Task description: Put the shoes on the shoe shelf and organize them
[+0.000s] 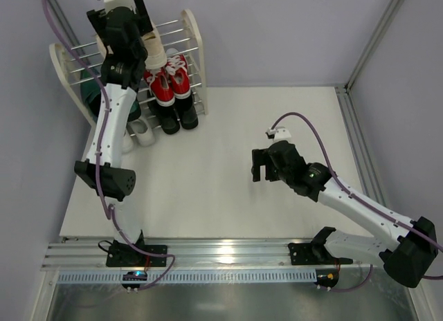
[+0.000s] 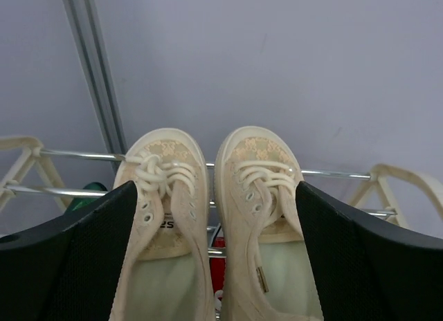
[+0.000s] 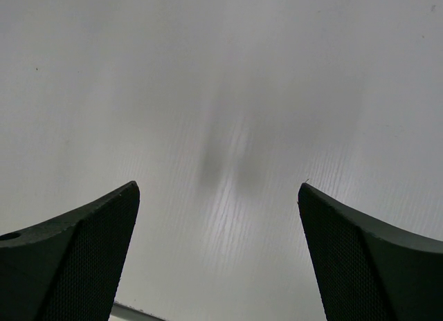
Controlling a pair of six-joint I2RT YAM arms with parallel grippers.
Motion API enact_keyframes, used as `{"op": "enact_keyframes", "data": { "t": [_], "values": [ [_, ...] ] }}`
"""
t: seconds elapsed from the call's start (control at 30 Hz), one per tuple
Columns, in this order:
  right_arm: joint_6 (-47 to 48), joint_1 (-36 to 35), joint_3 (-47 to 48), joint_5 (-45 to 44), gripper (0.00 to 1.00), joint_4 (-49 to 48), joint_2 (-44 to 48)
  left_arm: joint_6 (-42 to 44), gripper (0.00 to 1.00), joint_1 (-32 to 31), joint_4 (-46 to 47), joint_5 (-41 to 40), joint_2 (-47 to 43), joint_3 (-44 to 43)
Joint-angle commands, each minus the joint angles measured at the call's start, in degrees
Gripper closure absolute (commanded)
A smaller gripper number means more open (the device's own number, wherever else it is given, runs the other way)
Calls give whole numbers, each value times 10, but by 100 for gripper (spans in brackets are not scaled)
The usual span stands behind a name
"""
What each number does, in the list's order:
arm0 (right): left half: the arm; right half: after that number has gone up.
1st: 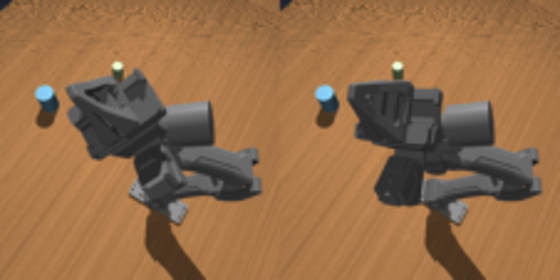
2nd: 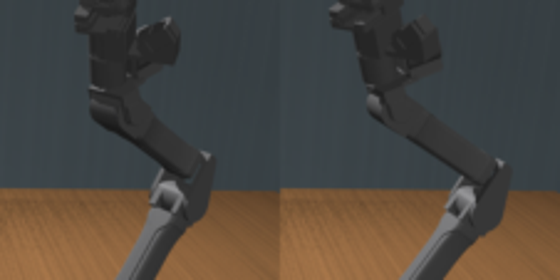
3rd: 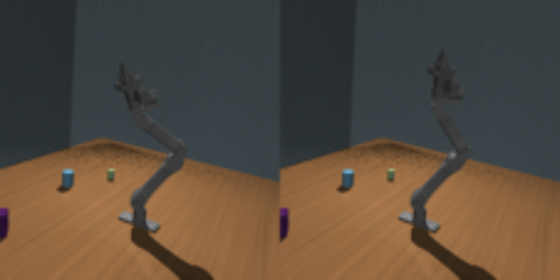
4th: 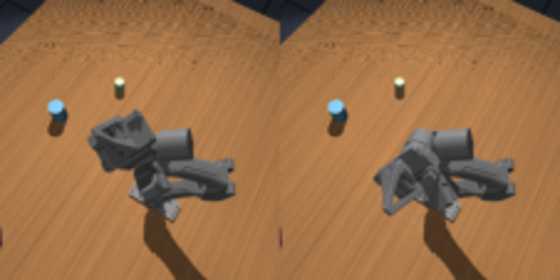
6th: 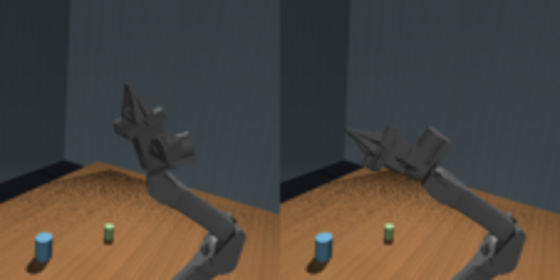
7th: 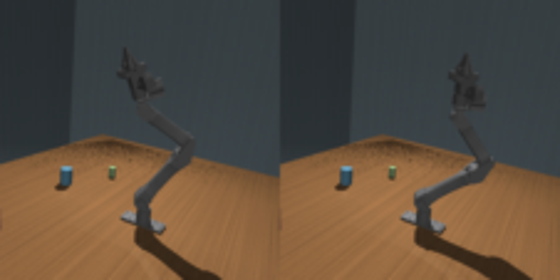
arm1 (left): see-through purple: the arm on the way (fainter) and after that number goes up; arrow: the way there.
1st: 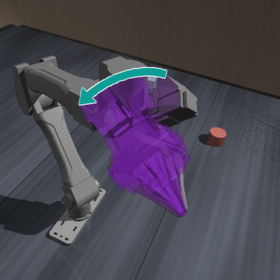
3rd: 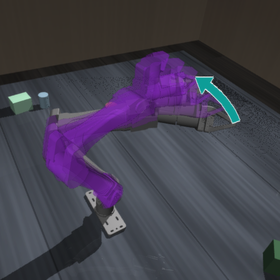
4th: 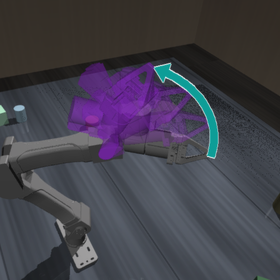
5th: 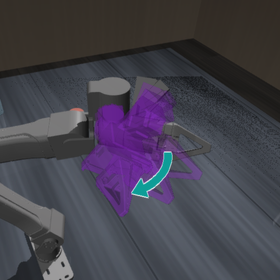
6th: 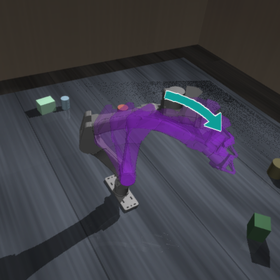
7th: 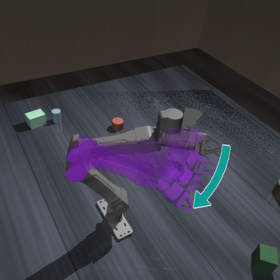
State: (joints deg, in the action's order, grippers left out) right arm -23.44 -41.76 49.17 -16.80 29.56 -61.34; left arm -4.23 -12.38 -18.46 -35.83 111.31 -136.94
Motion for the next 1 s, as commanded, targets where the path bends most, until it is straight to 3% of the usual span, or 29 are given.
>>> {"op": "enact_keyframes", "data": {
  "t": [0.0,0.13,0.17,0.27,0.3,0.37,0.4,0.43,0.47,0.6,0.63,0.77,0.87,0.97],
  "values": [
    [10,4,0,10,4,-22,-3,-1,2,-2,51,8,-66,-28],
    [9,4,-5,11,4,-26,9,11,0,-40,33,10,-121,-18],
    [9,4,-6,11,4,-28,12,22,0,-76,25,6,-139,-8],
    [-2,4,-21,19,4,-38,26,28,3,-145,13,-26,-242,124],
    [-5,4,-26,22,4,-44,32,5,12,-183,16,-35,-272,220],
    [-16,4,-40,27,5,-48,47,-46,34,-204,-15,-22,-366,320],
    [-18,4,-46,32,7,-51,53,-122,67,-207,-31,-23,-396,360],
    [-19,4,-56,34,9,-52,59,-154,87,-208,-54,-41,-422,442],
    [-23,4,-61,41,11,-54,74,-188,100,-208,-95,-49,-469,478],
    [-27,4,-85,69,37,-68,111,-283,100,-208,-162,-69,-550,644],
    [-27,4,-93,73,49,-71,116,-313,100,-210,-168,-67,-561,667],
    [-31,4,-105,87,74,-77,125,-350,100,-217,-159,-75,-577,791],
    [-32,4,-106,92,83,-69,124,-351,100,-226,-125,-131,-566,864],
    [-35,4,-109,92,84,-64,131,-320,100,-226,-34,-212,-553,919]
  ]
}}
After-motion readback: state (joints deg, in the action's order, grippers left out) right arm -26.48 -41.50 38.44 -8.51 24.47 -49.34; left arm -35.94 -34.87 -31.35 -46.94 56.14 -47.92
